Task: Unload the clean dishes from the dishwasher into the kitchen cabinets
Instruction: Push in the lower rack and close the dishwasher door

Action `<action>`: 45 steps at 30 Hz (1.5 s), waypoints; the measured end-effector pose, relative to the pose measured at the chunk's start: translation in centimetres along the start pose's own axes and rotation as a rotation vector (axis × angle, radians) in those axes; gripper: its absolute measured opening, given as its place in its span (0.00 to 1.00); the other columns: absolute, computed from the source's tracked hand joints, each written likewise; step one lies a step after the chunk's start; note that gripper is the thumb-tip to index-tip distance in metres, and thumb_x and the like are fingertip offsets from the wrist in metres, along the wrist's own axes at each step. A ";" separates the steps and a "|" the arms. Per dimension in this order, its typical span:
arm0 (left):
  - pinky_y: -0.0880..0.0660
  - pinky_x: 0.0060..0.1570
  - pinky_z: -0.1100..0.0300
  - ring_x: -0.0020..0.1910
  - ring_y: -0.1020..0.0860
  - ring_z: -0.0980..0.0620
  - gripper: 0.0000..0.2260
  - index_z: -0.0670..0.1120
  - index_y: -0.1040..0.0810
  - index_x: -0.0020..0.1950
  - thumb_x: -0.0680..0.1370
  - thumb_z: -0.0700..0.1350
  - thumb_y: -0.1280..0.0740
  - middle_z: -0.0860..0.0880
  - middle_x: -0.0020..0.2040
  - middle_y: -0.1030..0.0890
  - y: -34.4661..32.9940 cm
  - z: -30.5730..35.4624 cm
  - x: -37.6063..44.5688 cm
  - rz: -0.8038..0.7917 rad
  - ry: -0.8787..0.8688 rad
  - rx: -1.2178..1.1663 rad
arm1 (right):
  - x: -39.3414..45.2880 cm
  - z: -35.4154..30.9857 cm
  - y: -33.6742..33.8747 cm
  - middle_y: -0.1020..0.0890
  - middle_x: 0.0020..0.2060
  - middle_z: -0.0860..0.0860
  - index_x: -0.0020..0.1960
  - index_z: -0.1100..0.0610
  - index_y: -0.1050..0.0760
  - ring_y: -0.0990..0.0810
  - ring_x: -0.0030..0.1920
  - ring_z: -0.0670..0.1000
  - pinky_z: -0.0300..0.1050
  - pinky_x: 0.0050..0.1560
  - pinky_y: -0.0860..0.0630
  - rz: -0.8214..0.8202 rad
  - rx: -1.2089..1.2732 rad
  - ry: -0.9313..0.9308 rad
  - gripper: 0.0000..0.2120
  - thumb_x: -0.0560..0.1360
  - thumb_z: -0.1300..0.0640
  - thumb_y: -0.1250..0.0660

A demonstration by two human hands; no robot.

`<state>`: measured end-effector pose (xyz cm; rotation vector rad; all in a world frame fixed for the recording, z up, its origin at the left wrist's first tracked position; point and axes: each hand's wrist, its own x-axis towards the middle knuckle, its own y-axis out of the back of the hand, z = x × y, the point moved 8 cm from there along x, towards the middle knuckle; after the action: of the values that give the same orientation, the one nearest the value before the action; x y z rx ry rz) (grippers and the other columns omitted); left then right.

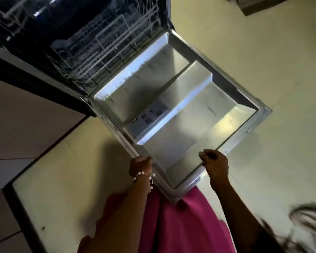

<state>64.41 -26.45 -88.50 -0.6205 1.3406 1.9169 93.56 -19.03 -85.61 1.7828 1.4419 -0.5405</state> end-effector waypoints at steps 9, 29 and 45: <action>0.25 0.60 0.47 0.59 0.23 0.42 0.41 0.39 0.31 0.70 0.63 0.56 0.22 0.43 0.64 0.24 -9.1 -11.0 3.6 -0.174 0.182 -0.534 | 6.0 15.1 -1.9 0.26 0.62 0.54 0.71 0.55 0.40 0.25 0.61 0.55 0.53 0.61 0.27 0.003 0.202 -0.246 0.46 0.61 0.42 0.22; 0.26 0.54 0.59 0.55 0.21 0.49 0.23 0.40 0.21 0.59 0.72 0.55 0.28 0.46 0.55 0.19 1.7 -5.1 -9.0 -0.139 -0.005 -0.596 | -9.5 1.4 0.2 0.21 0.45 0.54 0.60 0.59 0.27 0.22 0.39 0.53 0.62 0.58 0.25 -0.048 0.458 -0.264 0.32 0.65 0.40 0.25; 0.27 0.56 0.50 0.58 0.25 0.41 0.33 0.46 0.23 0.63 0.67 0.65 0.42 0.44 0.61 0.24 27.4 16.4 -27.7 0.274 -0.774 0.259 | -27.2 -26.9 -4.4 0.18 0.52 0.56 0.59 0.57 0.27 0.17 0.45 0.57 0.53 0.47 0.18 -0.207 0.407 -0.143 0.29 0.62 0.45 0.29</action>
<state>60.99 -24.54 -46.42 0.4292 1.1470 1.8457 78.30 -15.03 -50.47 1.8607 1.5013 -1.1134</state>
